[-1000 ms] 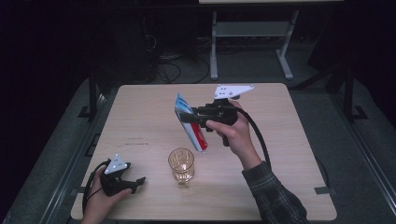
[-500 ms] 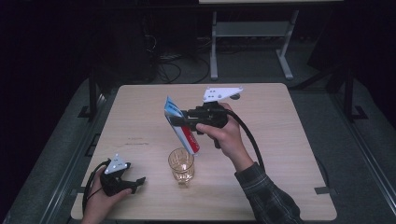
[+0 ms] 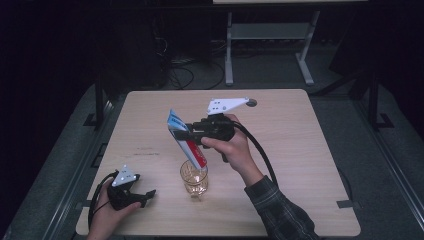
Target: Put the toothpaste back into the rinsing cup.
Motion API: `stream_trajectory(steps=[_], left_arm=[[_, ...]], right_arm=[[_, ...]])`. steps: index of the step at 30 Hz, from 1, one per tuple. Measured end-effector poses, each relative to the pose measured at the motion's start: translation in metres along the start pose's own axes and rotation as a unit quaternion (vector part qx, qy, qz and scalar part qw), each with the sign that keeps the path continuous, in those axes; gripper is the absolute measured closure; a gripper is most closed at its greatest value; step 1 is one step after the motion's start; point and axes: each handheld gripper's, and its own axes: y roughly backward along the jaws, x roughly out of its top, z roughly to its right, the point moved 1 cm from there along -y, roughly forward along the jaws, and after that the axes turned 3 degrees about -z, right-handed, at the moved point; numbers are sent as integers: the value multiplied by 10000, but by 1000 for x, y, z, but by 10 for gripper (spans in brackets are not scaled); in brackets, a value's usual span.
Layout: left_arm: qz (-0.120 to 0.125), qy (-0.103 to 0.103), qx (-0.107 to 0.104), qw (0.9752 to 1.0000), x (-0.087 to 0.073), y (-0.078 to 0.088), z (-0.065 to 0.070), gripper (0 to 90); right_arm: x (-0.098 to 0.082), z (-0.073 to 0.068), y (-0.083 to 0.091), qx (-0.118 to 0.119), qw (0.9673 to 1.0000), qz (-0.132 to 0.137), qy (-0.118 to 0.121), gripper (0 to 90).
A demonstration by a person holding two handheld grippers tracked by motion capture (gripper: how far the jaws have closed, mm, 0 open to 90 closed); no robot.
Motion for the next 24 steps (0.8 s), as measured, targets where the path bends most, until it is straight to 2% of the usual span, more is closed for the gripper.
stream_trajectory(steps=[24], left_arm=[[-5,-22,12,10000,0,0,0,136]], right_arm=[[-24,3,-15,102,9998,-162,-85,719]])
